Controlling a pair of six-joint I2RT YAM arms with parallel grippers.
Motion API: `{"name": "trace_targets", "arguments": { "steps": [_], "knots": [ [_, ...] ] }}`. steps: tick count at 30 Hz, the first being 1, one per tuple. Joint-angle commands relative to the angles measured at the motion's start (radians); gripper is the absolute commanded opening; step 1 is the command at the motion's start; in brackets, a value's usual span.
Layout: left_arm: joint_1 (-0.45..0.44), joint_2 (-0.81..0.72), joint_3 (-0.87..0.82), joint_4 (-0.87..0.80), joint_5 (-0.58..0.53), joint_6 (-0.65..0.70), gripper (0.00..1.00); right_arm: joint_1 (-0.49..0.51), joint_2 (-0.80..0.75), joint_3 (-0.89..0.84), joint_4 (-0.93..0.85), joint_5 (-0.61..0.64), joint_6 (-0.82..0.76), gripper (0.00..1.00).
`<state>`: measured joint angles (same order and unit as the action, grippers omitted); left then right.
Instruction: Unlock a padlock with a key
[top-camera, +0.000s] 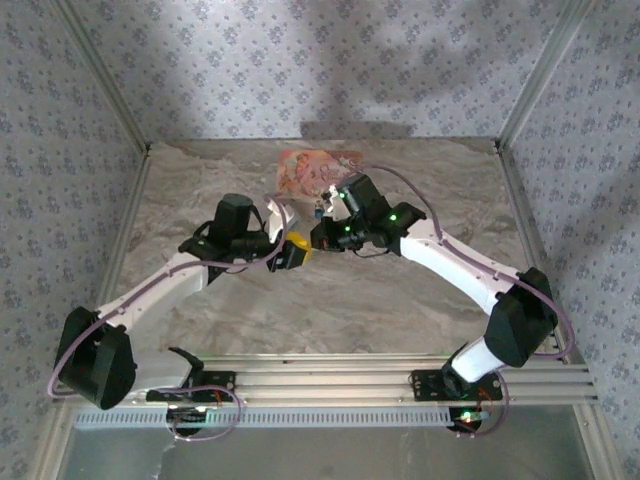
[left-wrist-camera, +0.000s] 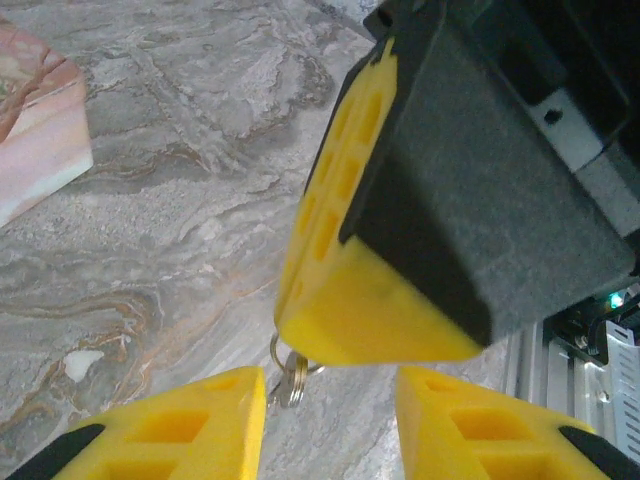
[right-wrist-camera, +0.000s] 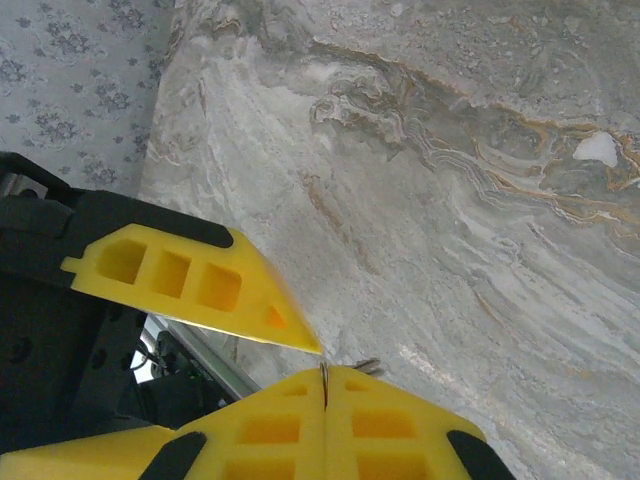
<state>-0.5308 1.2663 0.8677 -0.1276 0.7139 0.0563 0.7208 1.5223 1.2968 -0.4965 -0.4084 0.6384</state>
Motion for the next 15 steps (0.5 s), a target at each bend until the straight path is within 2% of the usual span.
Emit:
{"name": "trace_targets", "arguments": {
  "steps": [1,8,13,15],
  "knots": [
    [-0.018,0.014,0.036,-0.004,-0.006,0.025,0.39,0.006,-0.018,-0.005,-0.012,-0.009,-0.002,0.0],
    [-0.034,0.047,0.065,-0.036,-0.018,0.039,0.27,0.006,-0.023,-0.003,-0.02,-0.001,-0.002,0.0],
    [-0.035,0.06,0.074,-0.051,-0.016,0.039,0.06,0.005,-0.009,0.01,-0.012,-0.015,0.003,0.0],
    [-0.037,0.066,0.081,-0.052,-0.017,0.033,0.02,0.004,0.001,0.025,-0.015,-0.02,-0.001,0.0]
  ]
}}
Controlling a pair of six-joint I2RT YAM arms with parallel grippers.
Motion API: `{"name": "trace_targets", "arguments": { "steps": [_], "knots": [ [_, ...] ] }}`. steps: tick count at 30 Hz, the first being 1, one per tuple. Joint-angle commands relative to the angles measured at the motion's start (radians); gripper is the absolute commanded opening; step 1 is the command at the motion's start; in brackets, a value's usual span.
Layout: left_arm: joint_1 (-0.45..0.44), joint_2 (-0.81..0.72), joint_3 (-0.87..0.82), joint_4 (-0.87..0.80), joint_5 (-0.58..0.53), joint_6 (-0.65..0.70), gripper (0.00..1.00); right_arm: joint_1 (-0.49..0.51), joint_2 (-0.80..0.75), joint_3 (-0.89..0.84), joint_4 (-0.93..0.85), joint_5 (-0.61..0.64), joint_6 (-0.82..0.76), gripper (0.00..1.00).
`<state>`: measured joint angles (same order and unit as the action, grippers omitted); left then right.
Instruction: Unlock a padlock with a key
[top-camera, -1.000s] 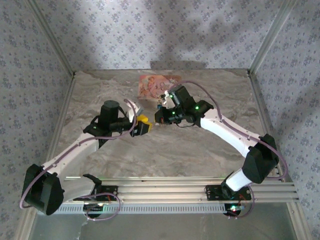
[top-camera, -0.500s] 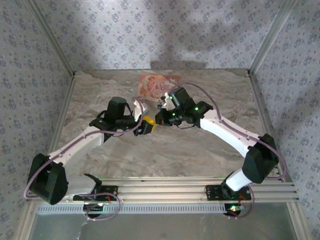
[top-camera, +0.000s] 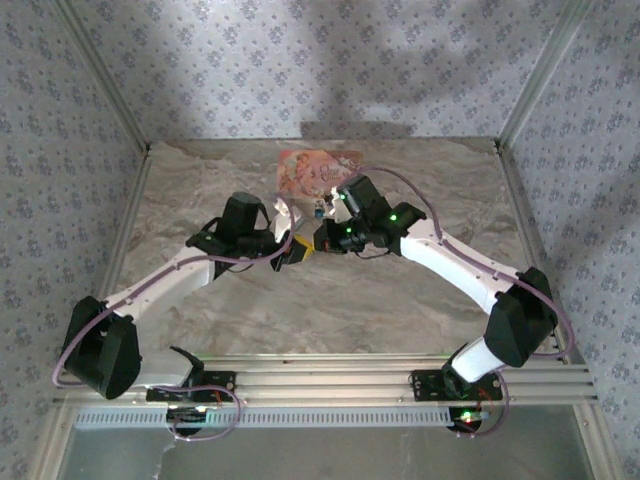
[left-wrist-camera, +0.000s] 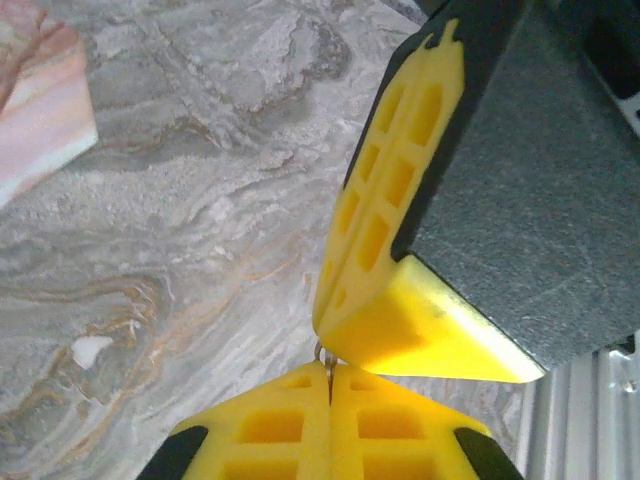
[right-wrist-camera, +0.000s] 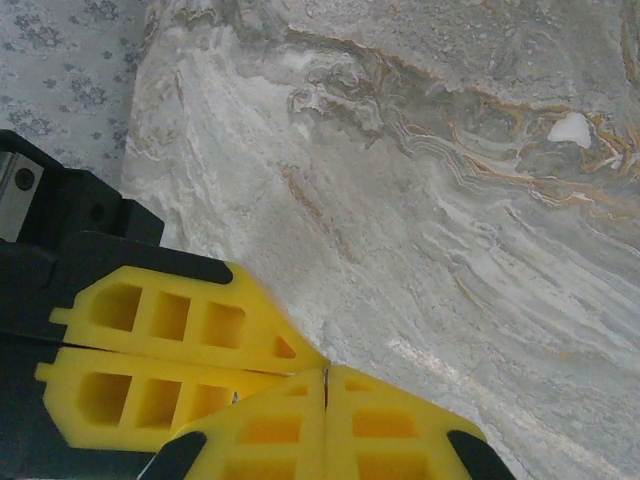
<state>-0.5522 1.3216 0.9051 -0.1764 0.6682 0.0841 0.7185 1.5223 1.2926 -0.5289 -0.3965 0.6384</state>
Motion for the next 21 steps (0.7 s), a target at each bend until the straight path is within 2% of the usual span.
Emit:
{"name": "trace_targets", "arguments": {
  "steps": [1,9,13,18,21],
  "knots": [
    [-0.016,0.014,0.046,-0.001,0.028,0.002,0.01,0.006,0.006,0.034,0.017,-0.031,-0.002,0.0],
    [-0.014,0.0,0.027,0.035,0.018,-0.057,0.0,-0.003,0.006,0.038,0.028,-0.026,0.018,0.01],
    [-0.003,-0.02,-0.003,0.099,-0.031,-0.162,0.0,-0.015,-0.011,0.027,0.042,-0.025,0.037,0.12],
    [0.023,-0.046,-0.071,0.223,-0.099,-0.362,0.0,-0.051,-0.044,0.007,0.076,-0.044,0.066,0.33],
    [0.046,-0.06,-0.101,0.275,-0.136,-0.501,0.0,-0.067,-0.067,-0.016,0.082,-0.029,0.077,0.38]
  ]
}}
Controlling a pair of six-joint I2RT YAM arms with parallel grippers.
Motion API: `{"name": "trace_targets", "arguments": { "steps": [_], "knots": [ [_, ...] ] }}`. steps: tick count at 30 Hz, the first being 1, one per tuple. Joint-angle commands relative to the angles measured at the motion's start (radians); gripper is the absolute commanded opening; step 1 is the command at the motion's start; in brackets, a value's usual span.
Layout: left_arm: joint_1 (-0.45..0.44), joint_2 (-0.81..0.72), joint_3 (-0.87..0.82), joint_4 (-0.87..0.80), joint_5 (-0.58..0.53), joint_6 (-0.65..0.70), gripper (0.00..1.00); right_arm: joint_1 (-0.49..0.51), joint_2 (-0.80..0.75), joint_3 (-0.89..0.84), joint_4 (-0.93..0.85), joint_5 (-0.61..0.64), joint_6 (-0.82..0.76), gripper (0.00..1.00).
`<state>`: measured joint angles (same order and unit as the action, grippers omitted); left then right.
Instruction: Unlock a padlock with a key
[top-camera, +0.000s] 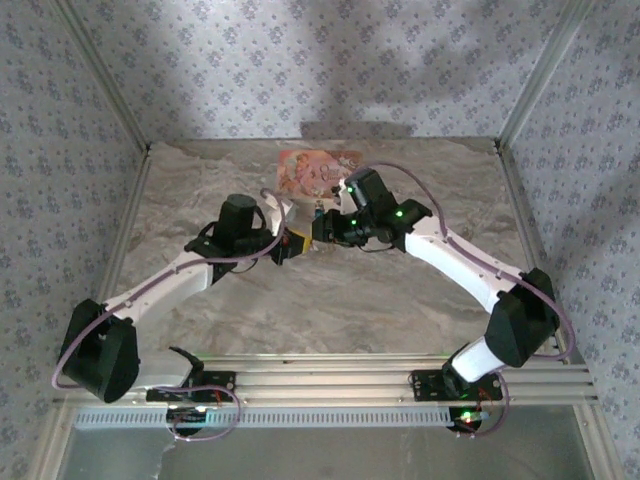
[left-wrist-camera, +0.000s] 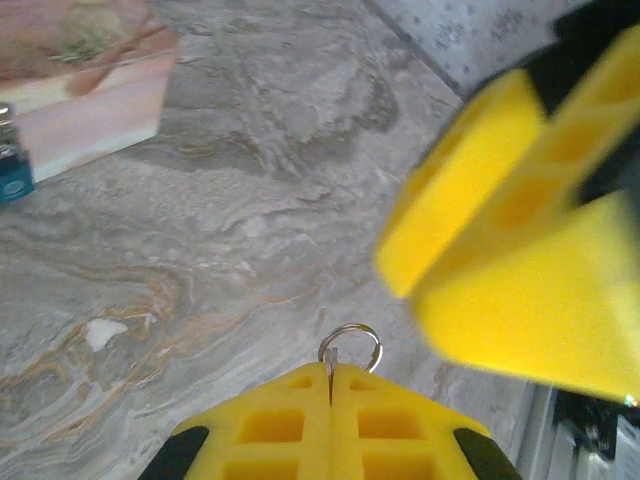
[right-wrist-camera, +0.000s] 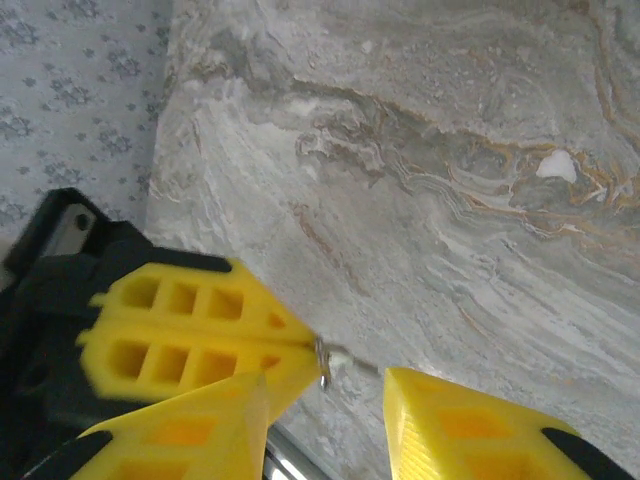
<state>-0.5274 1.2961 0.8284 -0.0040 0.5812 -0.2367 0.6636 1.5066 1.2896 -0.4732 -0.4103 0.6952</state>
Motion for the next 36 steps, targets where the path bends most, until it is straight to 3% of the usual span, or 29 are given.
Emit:
{"name": "trace_targets", "arguments": {
  "steps": [1,4,9,14,36],
  "knots": [
    [0.028,-0.039,-0.031,0.104,-0.072,-0.229,0.0,-0.017,-0.056,-0.026,0.035,-0.01,0.028,0.38],
    [0.059,-0.052,-0.065,0.095,-0.158,-0.434,0.0,-0.032,-0.083,-0.085,0.098,-0.002,0.082,0.38],
    [0.072,-0.055,-0.174,0.341,-0.106,-0.711,0.0,-0.033,-0.105,-0.184,0.238,-0.004,0.177,0.38],
    [0.067,-0.066,-0.205,0.49,-0.107,-0.874,0.0,-0.025,-0.101,-0.224,0.324,0.017,0.25,0.38],
    [0.027,-0.052,-0.146,0.573,-0.054,-0.976,0.0,-0.017,-0.021,-0.214,0.502,-0.036,0.351,0.35]
  ]
}}
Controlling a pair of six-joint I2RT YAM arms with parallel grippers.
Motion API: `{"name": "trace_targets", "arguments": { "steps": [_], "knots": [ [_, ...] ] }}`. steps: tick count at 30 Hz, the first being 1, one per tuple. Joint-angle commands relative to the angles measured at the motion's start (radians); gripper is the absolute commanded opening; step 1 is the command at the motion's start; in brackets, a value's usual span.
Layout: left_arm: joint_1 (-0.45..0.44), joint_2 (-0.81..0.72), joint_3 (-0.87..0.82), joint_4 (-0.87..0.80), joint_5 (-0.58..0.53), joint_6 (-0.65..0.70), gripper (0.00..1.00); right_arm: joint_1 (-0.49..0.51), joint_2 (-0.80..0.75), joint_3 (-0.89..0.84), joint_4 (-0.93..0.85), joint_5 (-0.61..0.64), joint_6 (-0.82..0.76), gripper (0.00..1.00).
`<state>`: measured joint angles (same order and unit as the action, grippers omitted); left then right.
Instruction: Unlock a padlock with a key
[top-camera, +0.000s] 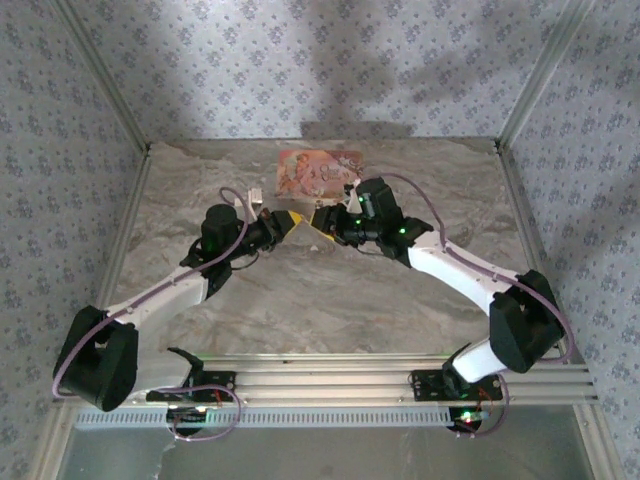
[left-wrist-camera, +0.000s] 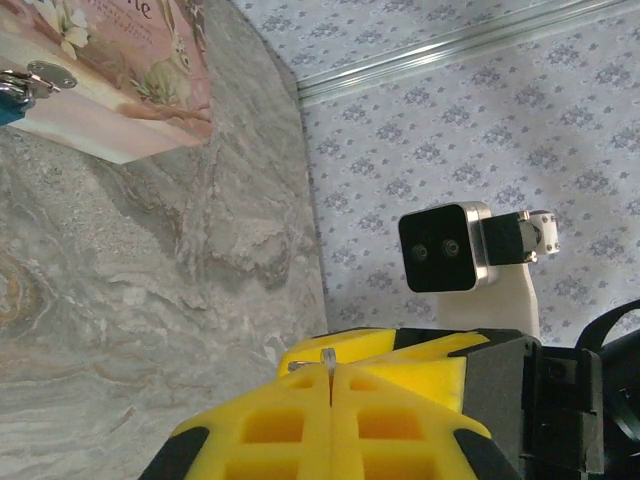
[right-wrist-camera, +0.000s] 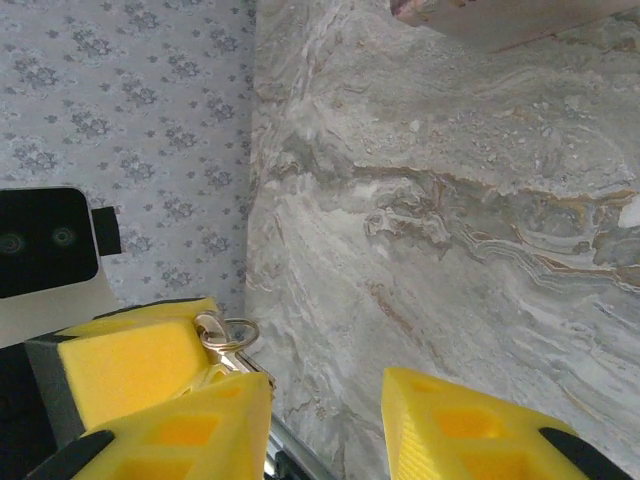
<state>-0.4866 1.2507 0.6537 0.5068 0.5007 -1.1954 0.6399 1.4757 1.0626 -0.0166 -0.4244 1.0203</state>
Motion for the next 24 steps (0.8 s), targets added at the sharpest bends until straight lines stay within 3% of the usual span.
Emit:
{"name": "trace_targets", "arguments": {
  "steps": [1,9,24],
  "knots": [
    [-0.014,-0.007,0.029,0.066,0.028,-0.02,0.0,0.006,0.011,0.014,0.048,-0.022,0.027,0.34],
    [-0.018,0.003,0.029,0.082,0.041,-0.037,0.0,0.003,0.016,0.023,0.063,-0.028,0.031,0.31],
    [-0.023,0.0,0.024,0.087,0.05,-0.086,0.0,0.008,0.072,0.069,0.125,-0.087,0.091,0.05]
  ]
}}
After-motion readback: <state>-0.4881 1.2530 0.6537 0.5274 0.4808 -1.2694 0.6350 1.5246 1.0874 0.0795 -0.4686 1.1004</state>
